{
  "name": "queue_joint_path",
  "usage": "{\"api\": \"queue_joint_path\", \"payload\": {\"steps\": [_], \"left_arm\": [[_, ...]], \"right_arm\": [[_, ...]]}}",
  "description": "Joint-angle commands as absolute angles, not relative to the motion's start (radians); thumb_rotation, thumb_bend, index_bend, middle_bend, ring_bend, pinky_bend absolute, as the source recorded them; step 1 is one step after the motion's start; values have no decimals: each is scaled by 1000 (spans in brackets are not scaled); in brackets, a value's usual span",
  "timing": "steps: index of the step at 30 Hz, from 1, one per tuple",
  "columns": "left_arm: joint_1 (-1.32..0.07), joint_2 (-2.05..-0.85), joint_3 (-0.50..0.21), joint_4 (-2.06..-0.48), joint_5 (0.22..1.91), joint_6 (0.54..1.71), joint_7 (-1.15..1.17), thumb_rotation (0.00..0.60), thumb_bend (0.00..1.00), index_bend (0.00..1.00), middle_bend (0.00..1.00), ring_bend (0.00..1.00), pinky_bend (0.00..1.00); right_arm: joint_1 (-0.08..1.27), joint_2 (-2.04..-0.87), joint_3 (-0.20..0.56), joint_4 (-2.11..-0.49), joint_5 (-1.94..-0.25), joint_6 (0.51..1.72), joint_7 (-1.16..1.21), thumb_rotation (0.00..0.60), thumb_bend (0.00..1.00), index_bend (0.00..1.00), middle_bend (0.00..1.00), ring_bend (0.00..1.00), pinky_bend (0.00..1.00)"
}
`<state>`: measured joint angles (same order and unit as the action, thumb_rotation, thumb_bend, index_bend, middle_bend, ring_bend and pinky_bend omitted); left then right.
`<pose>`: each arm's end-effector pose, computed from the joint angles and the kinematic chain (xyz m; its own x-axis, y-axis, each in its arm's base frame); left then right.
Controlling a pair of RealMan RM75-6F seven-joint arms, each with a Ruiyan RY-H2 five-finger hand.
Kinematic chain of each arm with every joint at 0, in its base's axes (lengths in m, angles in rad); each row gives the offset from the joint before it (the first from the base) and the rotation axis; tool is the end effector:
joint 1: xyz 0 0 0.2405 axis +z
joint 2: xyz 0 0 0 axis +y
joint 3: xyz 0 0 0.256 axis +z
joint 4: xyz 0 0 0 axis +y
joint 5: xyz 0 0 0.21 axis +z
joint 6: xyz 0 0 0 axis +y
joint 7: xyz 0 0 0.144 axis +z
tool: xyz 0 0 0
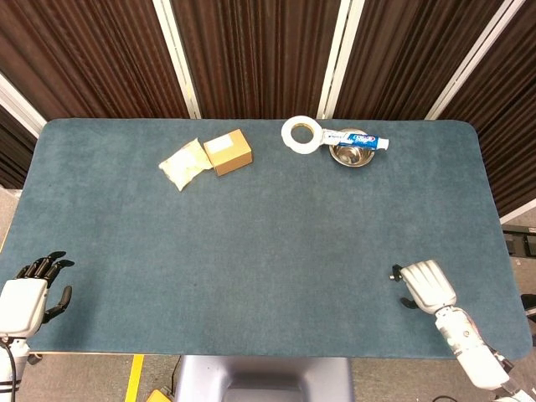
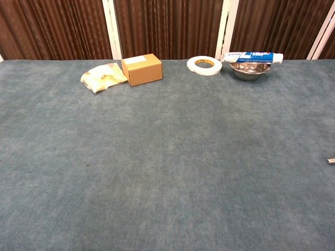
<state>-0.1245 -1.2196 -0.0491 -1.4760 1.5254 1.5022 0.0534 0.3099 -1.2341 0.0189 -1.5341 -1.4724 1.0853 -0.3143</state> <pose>-0.3168 0.1949 0.1399 0.4749 -0.0370 0.8793 0.8772 -0.0605 -0.4763 -0.2965 -0.2335 0.0738 0.6682 -0.2651 0.6951 -0.7430 -0.2844 0.6058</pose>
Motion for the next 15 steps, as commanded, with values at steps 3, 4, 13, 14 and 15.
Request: {"api": "queue_joint_path", "payload": {"steps": [3,4,13,14,15], "left_arm": [[-125,-1220,-49,-1475,1525,1502,51,600,452,322,206,246,363],[-124,-1220,-49,-1475,1525,1502,50,600,452,322,207,246,363],[-125,-1220,-48,-1475,1526,1501,50,600,452,321,211,246,363],[-125,-1220,-48,-1475,1526,1502,50,600,452,321,211,246,363],[-125,-1221,-48,-1475,1526,1502,51,600,451,321,211,246,363]], "right_arm": [[340,-1283,27,-1453,-1457,1058,-336,600,332,538,981,1000,988],[343,-1287,29,-1445,-1452,1054,-338,600,343,527,981,1000,988],[363,-1339,33,-1375,-1424,1033,-298,600,376,530,981,1000,988],[366,-1345,32,-1366,-1423,1030,-296,600,376,533,981,1000,988],[368,-1350,32,-1360,-1422,1029,-295,600,375,535,981,1000,988]]}}
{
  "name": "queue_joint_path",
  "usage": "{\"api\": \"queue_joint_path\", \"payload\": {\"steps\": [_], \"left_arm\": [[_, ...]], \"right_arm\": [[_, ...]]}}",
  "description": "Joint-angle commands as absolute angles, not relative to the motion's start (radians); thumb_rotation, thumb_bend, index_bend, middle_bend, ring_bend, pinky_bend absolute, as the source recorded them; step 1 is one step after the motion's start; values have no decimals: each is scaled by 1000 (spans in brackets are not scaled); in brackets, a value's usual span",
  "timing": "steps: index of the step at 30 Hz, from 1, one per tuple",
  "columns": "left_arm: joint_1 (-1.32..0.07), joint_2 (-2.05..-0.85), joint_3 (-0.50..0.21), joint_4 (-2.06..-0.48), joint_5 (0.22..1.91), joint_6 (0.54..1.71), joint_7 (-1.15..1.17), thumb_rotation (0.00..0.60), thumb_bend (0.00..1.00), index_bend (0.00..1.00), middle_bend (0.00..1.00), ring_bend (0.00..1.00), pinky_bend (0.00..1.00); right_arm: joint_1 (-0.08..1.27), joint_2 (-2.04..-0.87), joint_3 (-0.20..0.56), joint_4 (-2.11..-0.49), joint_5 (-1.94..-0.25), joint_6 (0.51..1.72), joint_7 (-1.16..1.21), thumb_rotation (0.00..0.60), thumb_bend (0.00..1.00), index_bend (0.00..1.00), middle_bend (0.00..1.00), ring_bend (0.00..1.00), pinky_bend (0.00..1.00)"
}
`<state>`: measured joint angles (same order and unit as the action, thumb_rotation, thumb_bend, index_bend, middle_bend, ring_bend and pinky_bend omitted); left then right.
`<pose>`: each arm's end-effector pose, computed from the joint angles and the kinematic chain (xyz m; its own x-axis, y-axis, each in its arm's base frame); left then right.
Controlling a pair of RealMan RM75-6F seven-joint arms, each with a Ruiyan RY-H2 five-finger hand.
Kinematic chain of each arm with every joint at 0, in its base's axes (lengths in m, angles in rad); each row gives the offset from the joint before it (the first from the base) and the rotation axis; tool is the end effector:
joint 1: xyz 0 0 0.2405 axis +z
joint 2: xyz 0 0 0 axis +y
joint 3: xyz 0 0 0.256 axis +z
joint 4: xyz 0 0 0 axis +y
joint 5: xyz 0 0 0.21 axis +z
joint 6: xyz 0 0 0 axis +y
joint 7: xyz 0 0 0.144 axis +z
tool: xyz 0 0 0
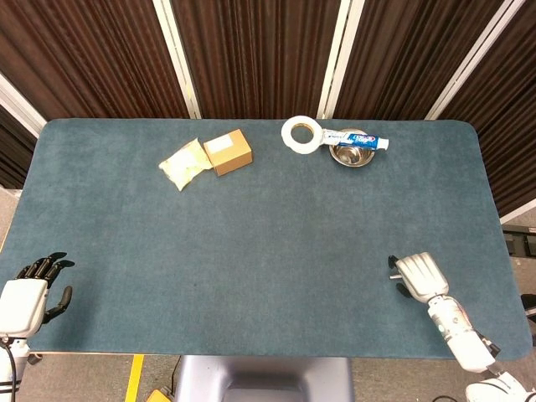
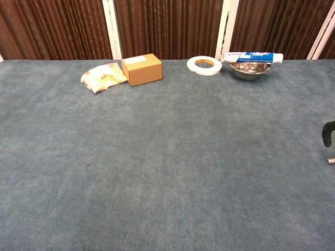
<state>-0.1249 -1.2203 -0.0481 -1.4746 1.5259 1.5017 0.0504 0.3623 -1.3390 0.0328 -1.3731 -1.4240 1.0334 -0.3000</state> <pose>-0.3170 0.1949 0.1395 0.4730 -0.0356 0.8803 0.8782 -0.0616 -0.4744 -0.3114 -0.2585 0.0529 0.6887 -0.2755 0.6706 -0.7250 -0.2700 0.6336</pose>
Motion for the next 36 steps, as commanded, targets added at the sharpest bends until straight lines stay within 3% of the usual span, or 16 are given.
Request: {"api": "queue_joint_path", "payload": {"steps": [1,36], "left_arm": [[-125,-1221,-48,-1474,1526,1502,50,600,451,321,212,247,363],[-127,-1223,-49,-1471,1523,1498,54,600,452,321,212,247,363]], "right_arm": [[370,-1355,31,-1355,-1421,1027,-294,600,375,537,981,1000,988],[417,-1448,26,-1223,-1390,990,-253,600,380,595,981,1000,988]]}}
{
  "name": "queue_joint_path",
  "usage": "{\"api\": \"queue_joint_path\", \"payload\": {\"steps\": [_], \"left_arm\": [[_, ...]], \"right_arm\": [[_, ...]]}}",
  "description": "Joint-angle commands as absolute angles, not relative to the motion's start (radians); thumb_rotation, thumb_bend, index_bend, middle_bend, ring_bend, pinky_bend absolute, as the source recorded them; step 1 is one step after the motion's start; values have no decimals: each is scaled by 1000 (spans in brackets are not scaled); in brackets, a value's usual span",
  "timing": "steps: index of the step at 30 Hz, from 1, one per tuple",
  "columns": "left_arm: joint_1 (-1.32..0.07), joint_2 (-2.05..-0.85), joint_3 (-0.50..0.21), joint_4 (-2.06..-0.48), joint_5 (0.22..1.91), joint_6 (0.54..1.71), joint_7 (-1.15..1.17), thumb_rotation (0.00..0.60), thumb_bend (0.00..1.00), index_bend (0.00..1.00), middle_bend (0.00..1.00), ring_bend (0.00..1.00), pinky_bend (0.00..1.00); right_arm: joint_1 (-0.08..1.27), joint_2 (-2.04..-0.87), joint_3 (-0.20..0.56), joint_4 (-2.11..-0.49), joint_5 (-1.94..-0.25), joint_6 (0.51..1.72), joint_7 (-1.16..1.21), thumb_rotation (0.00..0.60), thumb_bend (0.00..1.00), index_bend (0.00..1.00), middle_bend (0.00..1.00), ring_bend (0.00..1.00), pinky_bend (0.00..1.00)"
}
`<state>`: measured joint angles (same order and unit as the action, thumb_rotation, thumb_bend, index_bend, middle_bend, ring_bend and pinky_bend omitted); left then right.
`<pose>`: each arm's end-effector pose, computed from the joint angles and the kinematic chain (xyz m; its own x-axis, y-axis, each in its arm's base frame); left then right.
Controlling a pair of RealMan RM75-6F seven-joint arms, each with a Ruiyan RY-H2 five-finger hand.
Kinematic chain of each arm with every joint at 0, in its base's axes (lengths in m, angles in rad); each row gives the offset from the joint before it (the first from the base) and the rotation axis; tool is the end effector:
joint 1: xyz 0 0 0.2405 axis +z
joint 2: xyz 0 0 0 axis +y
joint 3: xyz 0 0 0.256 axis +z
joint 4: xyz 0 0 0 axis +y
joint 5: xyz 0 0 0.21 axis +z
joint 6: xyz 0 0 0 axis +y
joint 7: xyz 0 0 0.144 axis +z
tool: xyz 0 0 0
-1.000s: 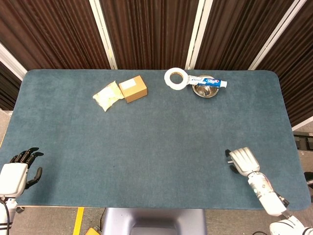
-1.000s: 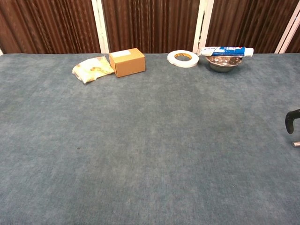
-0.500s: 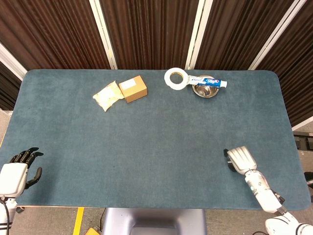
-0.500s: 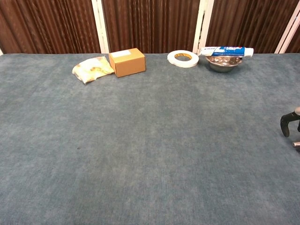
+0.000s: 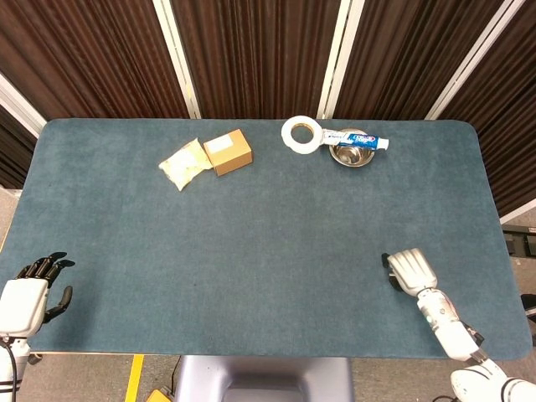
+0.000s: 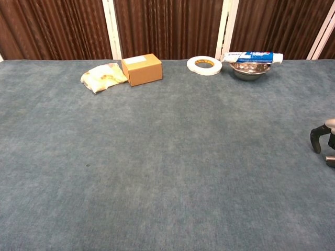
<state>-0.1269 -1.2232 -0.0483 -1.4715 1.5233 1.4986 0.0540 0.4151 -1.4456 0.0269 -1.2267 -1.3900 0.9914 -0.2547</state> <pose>-0.3174 0.1956 0.1387 0.4763 -0.0337 0.8786 0.8765 -0.0606 -0.4775 -0.3186 -0.2777 0.0279 0.6820 -0.2974 0.6681 -0.7312 -0.2649 0.6286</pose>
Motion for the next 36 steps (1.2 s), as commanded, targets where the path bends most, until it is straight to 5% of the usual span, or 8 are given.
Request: {"api": "queue_joint_path", "payload": {"steps": [1,16,36], "left_arm": [[-127,-1223,-49,-1471,1522,1498,54,600,452,321,212,247,363],[-129,-1226,-50,-1470,1522,1496,59,600,451,320,212,247,363],[-131,-1229,-49,-1470,1518,1491,68,600,451,320,212,247,363]], "right_arm": [[417,-1449,25,-1220,-1389,989,-253,600,382,600,981,1000,988],[406,-1435,23,-1219,-1400,1032,-222,600,403,743,983,1000,989],[353,-1322,-6,-1306,-1447,1127,-195,600,403,747,983,1000,989]]}}
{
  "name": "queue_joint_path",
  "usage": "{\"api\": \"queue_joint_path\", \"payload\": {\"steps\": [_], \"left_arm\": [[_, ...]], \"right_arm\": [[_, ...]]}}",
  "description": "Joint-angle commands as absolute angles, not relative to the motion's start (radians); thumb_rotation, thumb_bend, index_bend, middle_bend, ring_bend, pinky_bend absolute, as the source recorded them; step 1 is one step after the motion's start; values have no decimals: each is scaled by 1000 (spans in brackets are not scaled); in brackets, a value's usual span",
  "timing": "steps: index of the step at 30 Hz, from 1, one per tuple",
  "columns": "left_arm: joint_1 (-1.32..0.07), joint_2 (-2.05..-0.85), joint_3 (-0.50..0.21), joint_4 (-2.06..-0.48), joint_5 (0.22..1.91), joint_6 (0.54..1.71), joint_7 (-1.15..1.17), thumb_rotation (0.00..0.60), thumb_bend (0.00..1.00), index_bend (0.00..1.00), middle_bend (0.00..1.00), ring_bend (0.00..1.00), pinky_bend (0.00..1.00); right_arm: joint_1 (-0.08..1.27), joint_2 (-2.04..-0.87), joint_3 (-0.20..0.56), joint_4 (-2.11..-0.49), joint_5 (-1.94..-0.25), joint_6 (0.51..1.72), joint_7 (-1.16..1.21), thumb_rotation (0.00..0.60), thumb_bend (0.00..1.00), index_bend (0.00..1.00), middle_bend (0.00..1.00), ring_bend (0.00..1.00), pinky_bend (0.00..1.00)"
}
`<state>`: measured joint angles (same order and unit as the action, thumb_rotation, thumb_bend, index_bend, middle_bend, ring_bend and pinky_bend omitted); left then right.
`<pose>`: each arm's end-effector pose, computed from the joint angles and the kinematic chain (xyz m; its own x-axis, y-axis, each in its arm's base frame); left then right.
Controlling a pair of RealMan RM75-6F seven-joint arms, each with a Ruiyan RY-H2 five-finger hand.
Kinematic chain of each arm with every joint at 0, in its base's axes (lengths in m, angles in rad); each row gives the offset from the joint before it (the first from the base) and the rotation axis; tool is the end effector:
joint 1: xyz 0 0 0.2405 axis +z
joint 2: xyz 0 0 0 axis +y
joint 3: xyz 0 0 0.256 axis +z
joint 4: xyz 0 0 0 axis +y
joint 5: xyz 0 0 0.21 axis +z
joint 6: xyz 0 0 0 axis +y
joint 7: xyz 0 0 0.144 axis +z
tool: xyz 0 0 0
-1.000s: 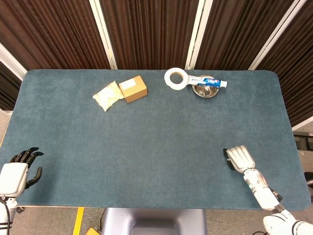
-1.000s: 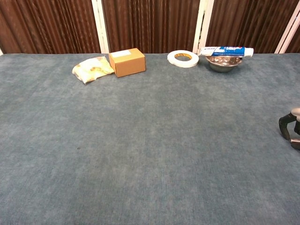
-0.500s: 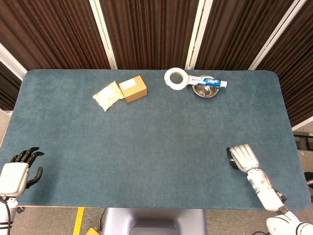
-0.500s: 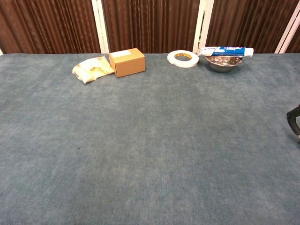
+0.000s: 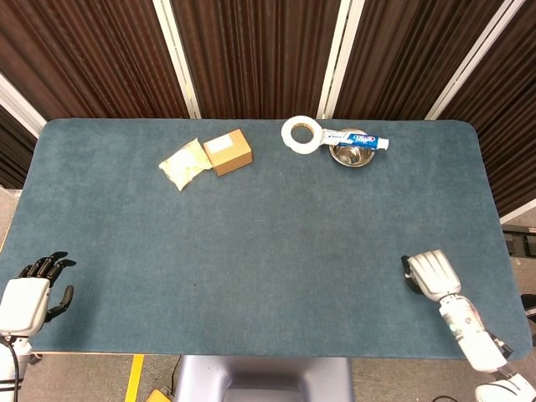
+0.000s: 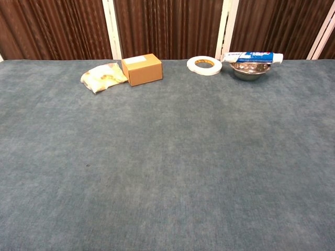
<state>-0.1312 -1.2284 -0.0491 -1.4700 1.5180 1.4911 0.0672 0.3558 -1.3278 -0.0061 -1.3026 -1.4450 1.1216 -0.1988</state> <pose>-0.3174 0.1972 0.1365 0.4846 -0.0291 0.8742 0.8722 -0.0592 -0.4855 -0.3271 -0.2572 0.0716 0.6783 -0.2302 0.6978 -0.7346 -0.2353 0.6364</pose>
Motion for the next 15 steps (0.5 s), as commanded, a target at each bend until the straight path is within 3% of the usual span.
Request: {"api": "queue_joint_path", "payload": {"steps": [1,15], "left_arm": [[-131,-1229,-49,-1470,1518,1491,68,600,452,320,212,247,363],[-132,-1230,-48,-1469,1519,1491,73,600,452,321,212,247,363]], "right_arm": [[351,-1320,-5,-1308,-1447,1129,-193,600,403,747,983,1000,989],[331,-1301,5,-1311,-1454,1170,-157,600,403,701,983,1000,989]]}}
